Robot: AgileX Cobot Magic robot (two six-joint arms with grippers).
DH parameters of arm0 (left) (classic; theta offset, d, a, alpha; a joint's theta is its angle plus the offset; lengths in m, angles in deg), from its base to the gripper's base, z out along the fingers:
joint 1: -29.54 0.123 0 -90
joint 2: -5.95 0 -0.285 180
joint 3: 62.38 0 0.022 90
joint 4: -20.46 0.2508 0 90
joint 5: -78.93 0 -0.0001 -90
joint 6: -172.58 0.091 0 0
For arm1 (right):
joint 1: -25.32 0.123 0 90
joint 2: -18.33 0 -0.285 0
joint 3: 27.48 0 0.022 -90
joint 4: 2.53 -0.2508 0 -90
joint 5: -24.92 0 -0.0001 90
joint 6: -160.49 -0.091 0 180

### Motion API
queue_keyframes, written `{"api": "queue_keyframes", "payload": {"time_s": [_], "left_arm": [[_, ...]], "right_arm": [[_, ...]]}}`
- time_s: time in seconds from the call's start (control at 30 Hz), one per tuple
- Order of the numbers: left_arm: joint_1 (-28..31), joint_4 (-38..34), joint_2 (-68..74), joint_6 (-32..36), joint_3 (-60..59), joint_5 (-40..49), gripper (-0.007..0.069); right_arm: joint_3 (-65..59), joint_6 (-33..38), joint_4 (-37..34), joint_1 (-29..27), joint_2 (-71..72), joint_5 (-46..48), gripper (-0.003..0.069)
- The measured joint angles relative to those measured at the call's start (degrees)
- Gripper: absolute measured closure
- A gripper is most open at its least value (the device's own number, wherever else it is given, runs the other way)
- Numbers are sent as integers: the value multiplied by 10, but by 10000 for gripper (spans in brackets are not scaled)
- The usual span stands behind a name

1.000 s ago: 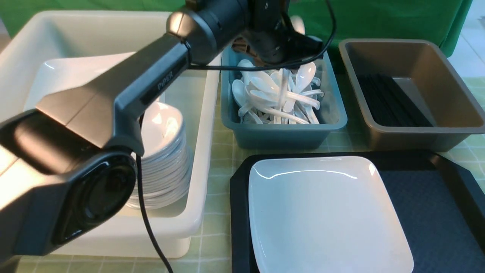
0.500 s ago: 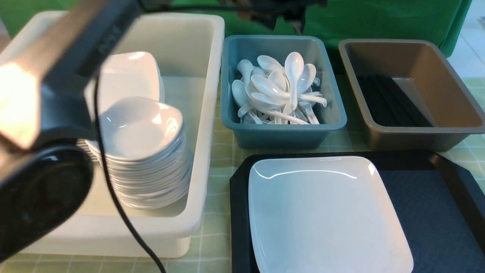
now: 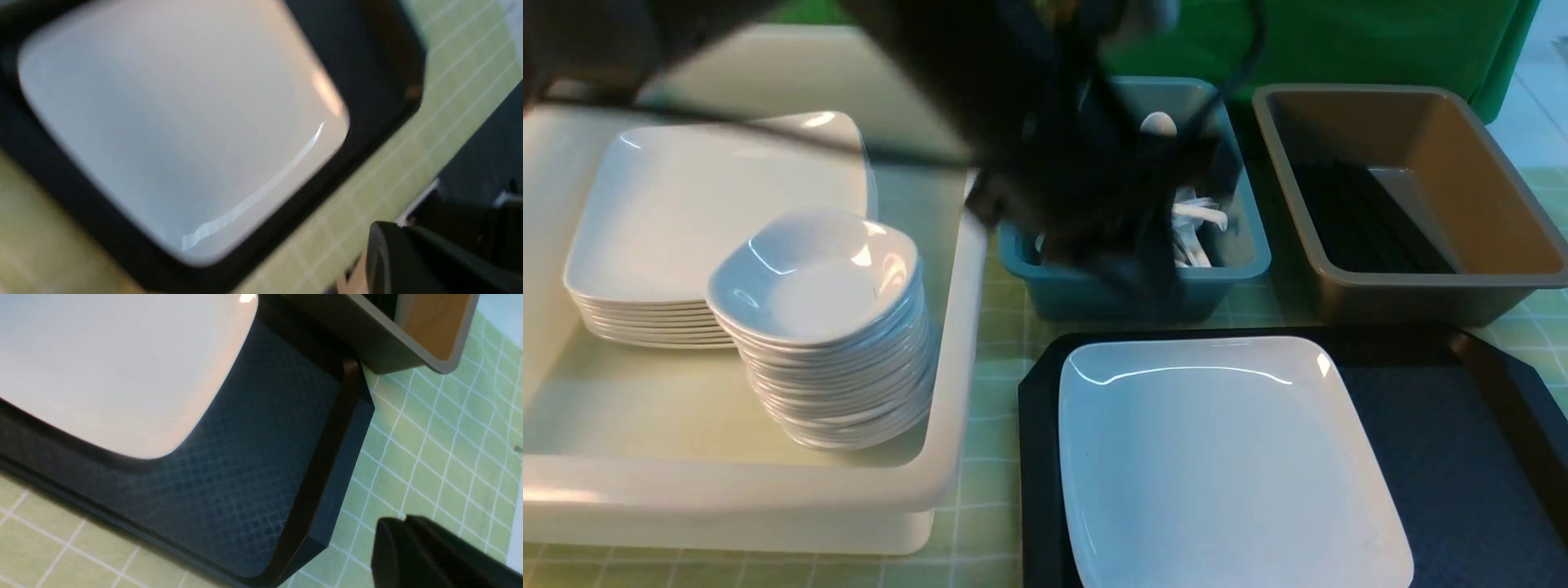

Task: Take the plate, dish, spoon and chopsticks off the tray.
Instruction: Use the left arm to grab a plate from the dinner plate

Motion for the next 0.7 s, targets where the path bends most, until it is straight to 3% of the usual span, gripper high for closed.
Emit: {"api": "queue_keyframes", "payload": {"time_s": [0.13, 0.23, 0.5, 0.7], "left_arm": [[-67, 4, -23, -74, -160, -63, 536], [-122, 2, -16, -154, -256, -154, 438], [-147, 42, -7, -315, -305, -267, 212], [-149, 96, -1, -423, -305, -287, 165]], "right_arm": [[0, 0, 0, 0, 0, -1, 649], [0, -1, -2, 0, 0, -1, 649], [0, -2, -22, 0, 0, -4, 648], [0, -13, -25, 0, 0, -4, 648]]}}
